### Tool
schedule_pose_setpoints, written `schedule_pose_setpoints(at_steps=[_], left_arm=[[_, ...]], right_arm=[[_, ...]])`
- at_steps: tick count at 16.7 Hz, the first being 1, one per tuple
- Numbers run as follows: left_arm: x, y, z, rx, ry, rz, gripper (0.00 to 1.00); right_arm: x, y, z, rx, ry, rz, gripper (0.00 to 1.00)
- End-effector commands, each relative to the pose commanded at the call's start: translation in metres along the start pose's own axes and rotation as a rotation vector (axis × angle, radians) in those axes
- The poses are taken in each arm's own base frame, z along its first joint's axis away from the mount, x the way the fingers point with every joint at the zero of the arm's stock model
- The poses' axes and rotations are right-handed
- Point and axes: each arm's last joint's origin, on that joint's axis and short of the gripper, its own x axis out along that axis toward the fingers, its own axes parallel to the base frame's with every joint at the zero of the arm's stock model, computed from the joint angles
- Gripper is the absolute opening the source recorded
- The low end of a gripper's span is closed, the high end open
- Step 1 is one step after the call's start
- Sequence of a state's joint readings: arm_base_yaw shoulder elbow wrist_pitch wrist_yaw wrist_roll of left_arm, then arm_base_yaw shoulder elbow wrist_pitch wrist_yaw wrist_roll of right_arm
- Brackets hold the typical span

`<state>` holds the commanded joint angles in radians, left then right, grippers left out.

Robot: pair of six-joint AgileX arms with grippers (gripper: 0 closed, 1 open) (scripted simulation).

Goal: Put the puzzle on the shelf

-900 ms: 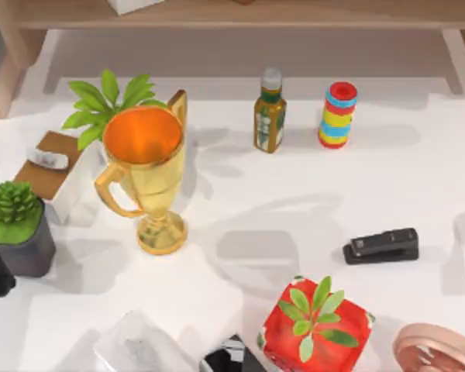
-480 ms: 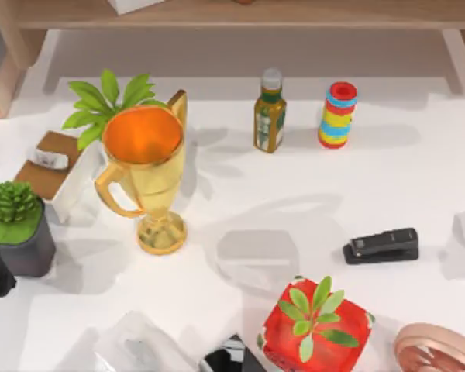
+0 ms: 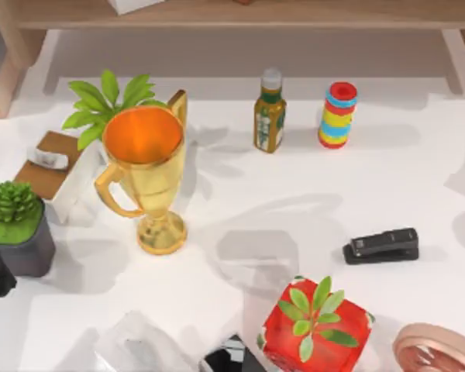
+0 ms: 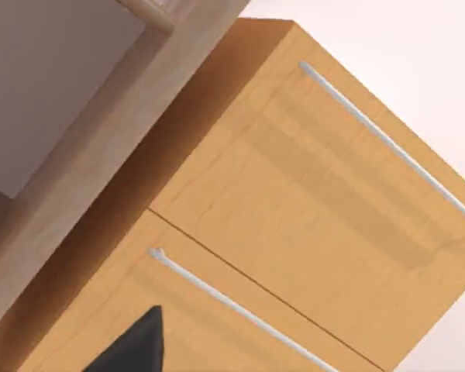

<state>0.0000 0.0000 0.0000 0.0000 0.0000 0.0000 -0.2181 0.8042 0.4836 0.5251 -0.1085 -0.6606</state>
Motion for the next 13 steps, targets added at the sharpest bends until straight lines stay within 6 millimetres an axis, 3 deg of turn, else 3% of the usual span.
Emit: schedule_pose_setpoints(at_steps=[3,7,10,13], left_arm=[[0.000,0.000,0.000,0.000,0.000,0.000,1.00],[0.000,0.000,0.000,0.000,0.000,0.000,1.00],[0.000,0.000,0.000,0.000,0.000,0.000,1.00],[0.000,0.000,0.000,0.000,0.000,0.000,1.00]], right_arm=[[0.061,-0.011,-0.023,-0.241,0.027,0.005,1.00],[0.134,-0.003,-0.095,-0.516,0.061,0.069,1.00],[0.166,0.018,-0.163,-0.666,0.066,0.137,1.00],[0.180,0.041,-0.219,-0.774,0.046,0.191,1.00]])
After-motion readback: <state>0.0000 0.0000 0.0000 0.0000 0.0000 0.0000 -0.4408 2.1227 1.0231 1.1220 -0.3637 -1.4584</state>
